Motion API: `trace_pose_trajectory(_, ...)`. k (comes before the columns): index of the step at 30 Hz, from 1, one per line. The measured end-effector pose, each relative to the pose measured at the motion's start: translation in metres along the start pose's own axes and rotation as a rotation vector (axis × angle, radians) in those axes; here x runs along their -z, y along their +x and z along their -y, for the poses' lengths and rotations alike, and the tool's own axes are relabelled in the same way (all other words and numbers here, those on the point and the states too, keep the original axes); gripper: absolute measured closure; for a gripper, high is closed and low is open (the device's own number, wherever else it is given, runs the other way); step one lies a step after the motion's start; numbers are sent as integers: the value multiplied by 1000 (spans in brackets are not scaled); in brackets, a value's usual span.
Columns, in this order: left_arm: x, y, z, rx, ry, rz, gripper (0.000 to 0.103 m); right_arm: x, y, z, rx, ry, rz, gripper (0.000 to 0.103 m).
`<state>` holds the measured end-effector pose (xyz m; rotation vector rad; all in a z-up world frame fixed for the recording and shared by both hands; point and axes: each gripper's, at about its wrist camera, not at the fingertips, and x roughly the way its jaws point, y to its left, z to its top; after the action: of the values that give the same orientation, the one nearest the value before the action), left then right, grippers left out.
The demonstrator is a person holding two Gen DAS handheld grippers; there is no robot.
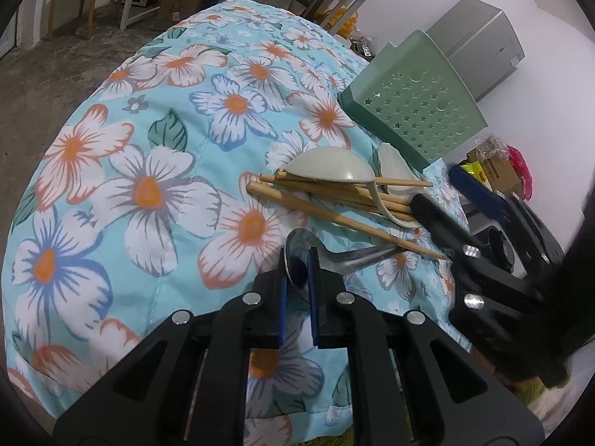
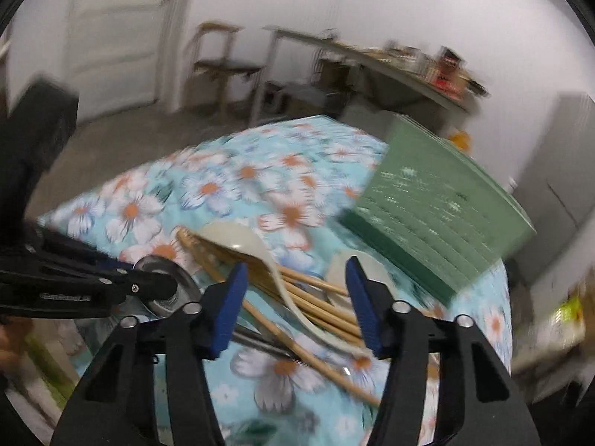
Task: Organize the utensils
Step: 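Grasp the white ceramic spoon with the right tool and lift it, then carry the white spoon into the green holder and open the right tool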
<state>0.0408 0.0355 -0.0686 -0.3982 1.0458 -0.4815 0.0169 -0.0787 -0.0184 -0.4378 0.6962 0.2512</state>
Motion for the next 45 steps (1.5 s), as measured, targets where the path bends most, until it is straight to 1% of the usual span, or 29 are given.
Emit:
trace_pose_trajectory(2, 1, 0, -2, 9, 2, -1, 95, -4, 14, -9, -28, -102, -27, 59)
trace_pose_trajectory(4, 1, 0, -3, 17, 6, -1, 95, -6, 21, -14, -46, -165, -42, 62)
trace_pose_trajectory(8, 1, 1, -5, 29, 9, -4, 95, -7, 32, -19, -73, -245, -58, 66)
trace_pose_trajectory(9, 1, 1, -6, 31, 10, -5, 95, -8, 35, -21, -75, -257, -59, 70)
trace_pose_trajectory(10, 1, 1, -5, 32, 10, -5, 95, -8, 37, -24, -79, -273, -59, 77)
trace_pose_trajectory(11, 1, 1, -6, 32, 9, -5, 95, -8, 37, -26, -83, -287, -55, 80)
trace_pose_trajectory(12, 1, 1, -6, 31, 10, -5, 95, -9, 37, -27, -83, -290, -50, 88)
trace_pose_trajectory(13, 0, 2, -5, 28, 14, -4, 95, -10, 37, -26, -77, -289, -41, 94)
trace_pose_trajectory(15, 0, 1, -4, 23, 18, 0, 95, -10, 34, -24, -68, -276, -26, 97)
trace_pose_trajectory(19, -3, -5, 3, 5, 45, 30, 97, -17, 23, -5, -38, -203, 24, 98)
trace_pose_trajectory(23, -10, -21, 17, -10, 97, 88, 100, -22, -3, 24, 4, -67, 84, 98)
trace_pose_trajectory(25, -15, -31, 27, -20, 130, 119, 101, -23, -21, 47, 31, 49, 131, 98)
trace_pose_trajectory(28, -25, -48, 39, -34, 164, 160, 101, -21, -45, 83, 51, 228, 198, 98)
trace_pose_trajectory(30, -33, -60, 47, -45, 189, 192, 101, -19, -56, 100, 62, 312, 234, 98)
trace_pose_trajectory(32, -47, -76, 58, -53, 220, 240, 101, -16, -69, 119, 74, 393, 277, 98)
trace_pose_trajectory(35, -69, -97, 71, -63, 254, 312, 101, -9, -84, 139, 78, 465, 322, 98)
trace_pose_trajectory(39, -104, -121, 97, -94, 334, 444, 101, -2, -96, 160, 79, 524, 369, 98)
trace_pose_trajectory(42, -133, -123, 123, -136, 405, 519, 101, 2, -100, 174, 61, 561, 397, 98)
trace_pose_trajectory(44, -150, -114, 139, -182, 456, 530, 101, 2, -98, 177, 53, 574, 406, 98)
trace_pose_trajectory(45, -158, -107, 148, -202, 484, 521, 101, 4, -98, 179, 52, 581, 412, 98)
